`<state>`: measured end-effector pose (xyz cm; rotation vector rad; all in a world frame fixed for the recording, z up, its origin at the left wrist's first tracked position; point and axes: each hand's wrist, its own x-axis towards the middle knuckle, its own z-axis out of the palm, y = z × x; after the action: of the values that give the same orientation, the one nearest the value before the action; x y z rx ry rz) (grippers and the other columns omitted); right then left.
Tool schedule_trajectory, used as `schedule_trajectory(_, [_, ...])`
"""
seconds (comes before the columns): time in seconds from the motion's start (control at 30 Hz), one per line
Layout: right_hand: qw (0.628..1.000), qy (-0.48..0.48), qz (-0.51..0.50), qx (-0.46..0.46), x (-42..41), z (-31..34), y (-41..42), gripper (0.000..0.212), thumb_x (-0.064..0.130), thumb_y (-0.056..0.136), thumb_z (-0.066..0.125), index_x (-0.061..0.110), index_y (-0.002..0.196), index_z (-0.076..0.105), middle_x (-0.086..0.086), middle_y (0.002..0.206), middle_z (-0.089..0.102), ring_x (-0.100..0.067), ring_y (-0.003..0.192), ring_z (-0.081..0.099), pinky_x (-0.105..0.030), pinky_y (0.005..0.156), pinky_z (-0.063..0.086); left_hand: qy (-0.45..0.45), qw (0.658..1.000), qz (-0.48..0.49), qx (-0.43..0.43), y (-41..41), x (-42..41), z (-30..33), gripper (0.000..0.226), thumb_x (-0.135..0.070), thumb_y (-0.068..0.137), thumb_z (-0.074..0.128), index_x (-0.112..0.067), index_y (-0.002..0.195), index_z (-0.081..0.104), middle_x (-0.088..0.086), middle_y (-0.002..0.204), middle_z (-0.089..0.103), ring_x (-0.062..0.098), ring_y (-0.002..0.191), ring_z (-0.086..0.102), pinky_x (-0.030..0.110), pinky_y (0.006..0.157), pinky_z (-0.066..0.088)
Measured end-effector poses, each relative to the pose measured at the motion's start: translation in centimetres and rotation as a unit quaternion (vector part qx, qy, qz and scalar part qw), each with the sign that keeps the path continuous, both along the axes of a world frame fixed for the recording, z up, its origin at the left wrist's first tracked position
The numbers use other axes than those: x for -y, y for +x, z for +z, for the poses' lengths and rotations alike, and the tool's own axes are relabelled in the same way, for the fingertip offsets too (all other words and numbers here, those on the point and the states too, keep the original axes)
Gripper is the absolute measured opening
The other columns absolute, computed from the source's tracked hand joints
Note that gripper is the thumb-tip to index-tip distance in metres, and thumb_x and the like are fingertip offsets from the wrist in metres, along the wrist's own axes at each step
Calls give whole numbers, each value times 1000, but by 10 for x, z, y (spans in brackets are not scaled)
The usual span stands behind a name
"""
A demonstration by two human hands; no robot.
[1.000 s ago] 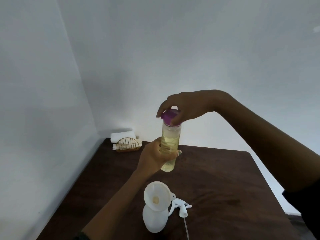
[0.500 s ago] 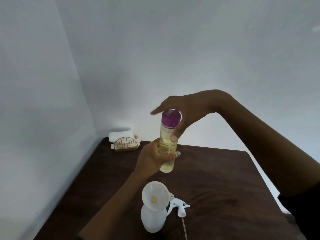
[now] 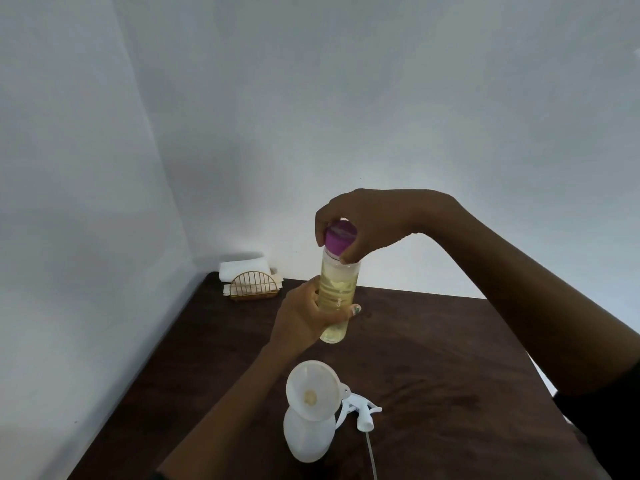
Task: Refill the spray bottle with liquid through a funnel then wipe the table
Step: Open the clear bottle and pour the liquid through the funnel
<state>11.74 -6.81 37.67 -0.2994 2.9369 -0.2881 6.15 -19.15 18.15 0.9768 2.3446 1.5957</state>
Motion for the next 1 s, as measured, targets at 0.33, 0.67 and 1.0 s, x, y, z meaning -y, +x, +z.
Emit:
schedule_trajectory(0.33, [1000, 13, -8, 21, 3, 4, -2, 71, 36, 64, 83, 37, 125, 47, 6, 124, 43, -18, 111, 49, -39, 83, 53, -2, 1000, -6, 4, -2, -2, -4, 43, -57, 58, 77, -36, 89, 57, -14, 86, 70, 4, 79, 69, 27, 77, 58])
schedule_trajectory(0.67, [989, 73, -125, -10, 10, -6, -5, 45, 50, 79, 64, 5, 83, 57, -8, 71, 64, -21, 49, 66, -23, 50, 45, -8, 1000, -13, 10, -2, 0, -9, 44, -60, 57, 74, -40, 91, 54, -11, 92, 70, 4, 83, 68, 31, 80, 59])
schedule_trajectory(1.0, [994, -96, -15, -49, -18, -1, 0, 37, 20, 73, 76, 27, 104, 57, 5, 111, 56, -8, 88, 56, -28, 70, 52, 6, 1000, -1, 14, -3, 1, -10, 38, -43, 68, 81, -32, 97, 58, -14, 89, 69, 2, 82, 68, 20, 75, 56])
